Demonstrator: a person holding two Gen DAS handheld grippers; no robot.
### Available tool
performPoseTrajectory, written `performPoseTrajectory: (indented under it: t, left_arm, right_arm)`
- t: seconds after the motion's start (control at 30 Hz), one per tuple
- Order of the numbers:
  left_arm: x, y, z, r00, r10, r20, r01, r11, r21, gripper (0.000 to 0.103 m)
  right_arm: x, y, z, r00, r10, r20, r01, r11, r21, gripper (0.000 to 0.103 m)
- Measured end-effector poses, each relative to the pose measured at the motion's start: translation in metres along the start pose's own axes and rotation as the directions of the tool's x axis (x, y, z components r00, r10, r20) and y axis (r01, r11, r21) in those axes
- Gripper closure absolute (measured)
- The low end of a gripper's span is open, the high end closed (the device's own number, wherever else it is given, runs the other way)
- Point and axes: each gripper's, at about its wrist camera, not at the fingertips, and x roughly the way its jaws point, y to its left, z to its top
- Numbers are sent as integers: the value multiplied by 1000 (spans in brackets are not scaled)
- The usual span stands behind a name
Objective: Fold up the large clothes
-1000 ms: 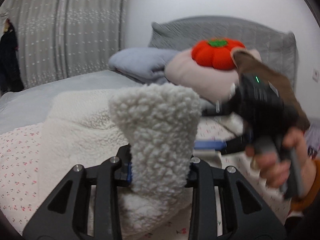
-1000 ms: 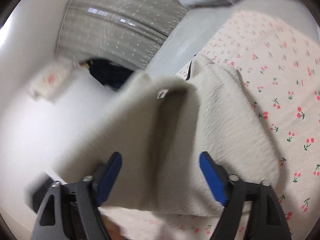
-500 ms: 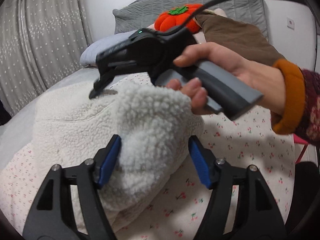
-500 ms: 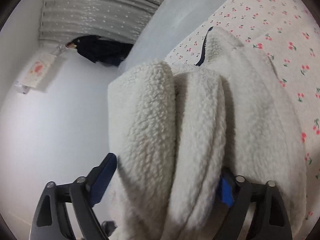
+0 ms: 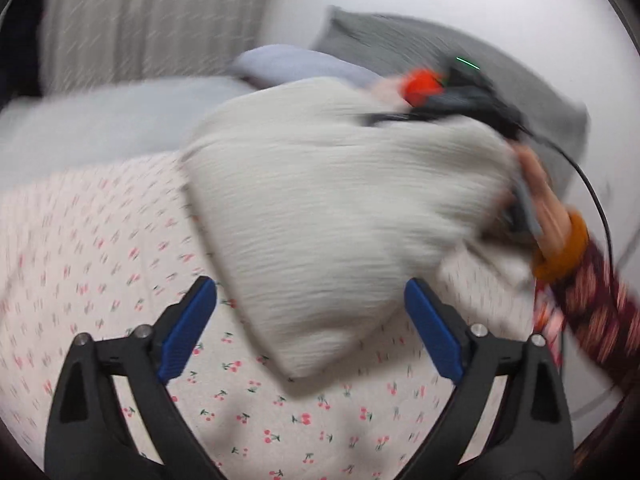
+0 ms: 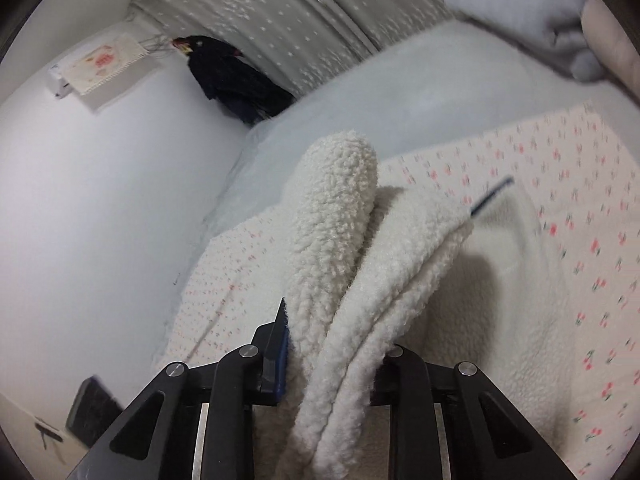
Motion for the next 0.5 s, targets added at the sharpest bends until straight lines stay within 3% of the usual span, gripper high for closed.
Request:
performPoseTrajectory:
  t: [0.13,0.27,0.4,0.5]
  left_arm:
    - [22,27,11,998,-65,22,69,973,-220,7]
    - [70,36,9,990,-135,-29,116,928,-355,7]
    - [109,50,24,981,-180,-70,132,888,-440,7]
    - [117,43,30,984,-171,-50,133,893,-430,6]
  right_arm:
    - [-31,-34,5,999,2,54,-4,999,33,78]
    - [-37,-95,-10,998,-1,55,-7,989,147,78]
    - [-29,-150,-37,999,6,41,-15,973,230,78]
    - [-18,-172,-52,999,11,43,-21,969,246,78]
